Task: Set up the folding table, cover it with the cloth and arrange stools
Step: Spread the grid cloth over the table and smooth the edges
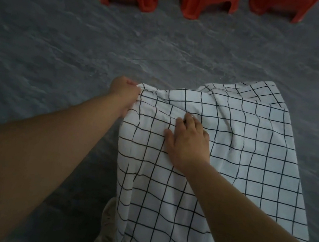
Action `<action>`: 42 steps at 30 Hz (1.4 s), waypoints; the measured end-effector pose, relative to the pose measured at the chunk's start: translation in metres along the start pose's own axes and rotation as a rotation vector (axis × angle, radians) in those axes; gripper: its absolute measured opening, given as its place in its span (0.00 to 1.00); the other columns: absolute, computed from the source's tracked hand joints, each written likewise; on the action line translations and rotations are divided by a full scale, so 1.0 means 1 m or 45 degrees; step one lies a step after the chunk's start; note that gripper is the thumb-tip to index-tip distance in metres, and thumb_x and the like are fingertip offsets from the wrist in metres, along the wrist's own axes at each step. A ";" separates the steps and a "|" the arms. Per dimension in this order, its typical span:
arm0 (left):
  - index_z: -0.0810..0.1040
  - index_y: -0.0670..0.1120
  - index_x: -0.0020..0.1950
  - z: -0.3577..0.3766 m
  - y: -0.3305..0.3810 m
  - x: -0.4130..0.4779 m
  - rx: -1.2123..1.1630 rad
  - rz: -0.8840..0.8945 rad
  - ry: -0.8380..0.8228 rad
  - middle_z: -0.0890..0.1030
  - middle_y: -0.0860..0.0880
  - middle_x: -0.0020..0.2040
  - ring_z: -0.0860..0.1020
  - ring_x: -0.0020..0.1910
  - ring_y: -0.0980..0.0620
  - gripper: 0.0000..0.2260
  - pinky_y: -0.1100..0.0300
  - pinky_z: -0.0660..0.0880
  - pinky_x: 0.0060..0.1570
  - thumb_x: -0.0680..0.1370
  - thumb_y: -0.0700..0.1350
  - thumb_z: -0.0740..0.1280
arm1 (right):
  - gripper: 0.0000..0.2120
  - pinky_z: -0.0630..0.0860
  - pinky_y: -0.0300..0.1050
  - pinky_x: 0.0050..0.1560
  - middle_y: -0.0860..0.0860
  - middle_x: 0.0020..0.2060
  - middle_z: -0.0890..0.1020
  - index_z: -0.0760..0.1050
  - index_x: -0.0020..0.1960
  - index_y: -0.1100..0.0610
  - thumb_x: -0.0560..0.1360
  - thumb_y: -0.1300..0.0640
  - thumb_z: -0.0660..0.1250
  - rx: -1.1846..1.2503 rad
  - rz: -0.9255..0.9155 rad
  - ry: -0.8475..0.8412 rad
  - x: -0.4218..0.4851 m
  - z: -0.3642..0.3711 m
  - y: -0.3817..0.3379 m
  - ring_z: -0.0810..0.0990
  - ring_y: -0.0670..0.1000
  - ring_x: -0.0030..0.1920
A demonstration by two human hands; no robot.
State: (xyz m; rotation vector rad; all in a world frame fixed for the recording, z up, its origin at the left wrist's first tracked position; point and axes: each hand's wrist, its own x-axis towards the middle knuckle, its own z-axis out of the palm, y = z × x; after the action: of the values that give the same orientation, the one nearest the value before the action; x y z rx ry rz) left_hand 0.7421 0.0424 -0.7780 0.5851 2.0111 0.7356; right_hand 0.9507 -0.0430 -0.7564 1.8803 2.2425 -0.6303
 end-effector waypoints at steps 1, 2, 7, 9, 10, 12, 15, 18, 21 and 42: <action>0.76 0.50 0.44 -0.001 -0.005 0.000 -0.017 -0.021 -0.009 0.82 0.48 0.45 0.80 0.40 0.52 0.07 0.59 0.77 0.38 0.75 0.39 0.70 | 0.29 0.57 0.59 0.74 0.55 0.78 0.59 0.63 0.75 0.53 0.81 0.37 0.47 -0.010 -0.004 0.007 0.000 -0.001 -0.002 0.55 0.57 0.78; 0.77 0.50 0.44 -0.002 -0.009 -0.001 -0.036 -0.025 -0.016 0.81 0.48 0.45 0.79 0.41 0.52 0.06 0.60 0.76 0.37 0.75 0.39 0.70 | 0.29 0.59 0.59 0.73 0.55 0.77 0.61 0.64 0.74 0.54 0.81 0.37 0.47 -0.013 -0.006 0.022 0.001 -0.002 -0.004 0.56 0.58 0.77; 0.78 0.50 0.51 -0.013 -0.031 -0.008 -0.025 0.131 0.082 0.81 0.53 0.46 0.79 0.41 0.57 0.04 0.67 0.71 0.30 0.77 0.44 0.71 | 0.29 0.57 0.61 0.75 0.57 0.75 0.63 0.63 0.74 0.54 0.80 0.37 0.51 -0.080 -0.047 0.126 0.000 -0.001 -0.021 0.57 0.60 0.76; 0.78 0.48 0.54 -0.020 -0.044 -0.011 0.001 0.181 0.093 0.80 0.52 0.47 0.79 0.41 0.57 0.06 0.69 0.71 0.30 0.78 0.45 0.71 | 0.29 0.57 0.60 0.76 0.58 0.75 0.64 0.64 0.73 0.56 0.79 0.38 0.54 -0.042 -0.061 0.188 -0.007 0.002 -0.031 0.58 0.60 0.76; 0.78 0.48 0.54 -0.023 -0.049 -0.013 0.015 0.204 0.086 0.80 0.52 0.47 0.78 0.41 0.58 0.07 0.69 0.71 0.32 0.78 0.45 0.71 | 0.29 0.58 0.60 0.75 0.57 0.74 0.65 0.64 0.73 0.56 0.79 0.39 0.54 0.005 -0.071 0.224 -0.013 0.004 -0.038 0.59 0.59 0.76; 0.77 0.49 0.54 -0.029 -0.058 -0.018 0.036 0.237 0.078 0.80 0.53 0.48 0.77 0.43 0.60 0.06 0.72 0.71 0.35 0.78 0.46 0.70 | 0.30 0.59 0.59 0.75 0.56 0.73 0.68 0.64 0.73 0.56 0.79 0.37 0.54 0.067 -0.116 0.252 -0.034 0.012 -0.054 0.61 0.58 0.75; 0.76 0.50 0.53 -0.034 -0.066 -0.024 0.034 0.281 0.104 0.78 0.55 0.47 0.77 0.43 0.62 0.05 0.77 0.69 0.33 0.79 0.45 0.70 | 0.40 0.55 0.62 0.76 0.57 0.77 0.60 0.57 0.77 0.56 0.76 0.29 0.50 0.064 -0.143 0.123 -0.072 0.033 -0.077 0.54 0.58 0.78; 0.75 0.50 0.51 -0.033 -0.073 -0.034 0.010 0.340 0.181 0.77 0.57 0.45 0.76 0.42 0.63 0.04 0.79 0.68 0.35 0.80 0.44 0.69 | 0.53 0.44 0.69 0.75 0.60 0.80 0.42 0.44 0.80 0.58 0.69 0.22 0.49 0.024 -0.051 -0.024 -0.099 0.056 -0.096 0.37 0.60 0.79; 0.75 0.50 0.51 -0.032 -0.082 -0.041 -0.002 0.387 0.231 0.76 0.57 0.44 0.76 0.42 0.63 0.04 0.77 0.69 0.37 0.79 0.42 0.68 | 0.58 0.41 0.73 0.72 0.63 0.77 0.32 0.35 0.79 0.61 0.69 0.24 0.55 -0.039 0.031 -0.092 -0.114 0.074 -0.118 0.30 0.63 0.77; 0.76 0.49 0.51 -0.054 -0.161 -0.099 -0.289 0.042 0.295 0.79 0.53 0.44 0.76 0.41 0.60 0.07 0.76 0.69 0.31 0.76 0.39 0.66 | 0.51 0.38 0.73 0.71 0.60 0.75 0.27 0.28 0.77 0.60 0.73 0.53 0.64 -0.170 -0.137 -0.326 -0.203 0.114 -0.092 0.24 0.62 0.74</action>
State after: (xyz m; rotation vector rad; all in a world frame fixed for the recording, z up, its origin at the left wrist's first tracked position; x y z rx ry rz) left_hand 0.7246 -0.1509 -0.8087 0.4158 2.0930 1.0762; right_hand 0.8853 -0.2847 -0.7634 1.5314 2.1715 -0.6760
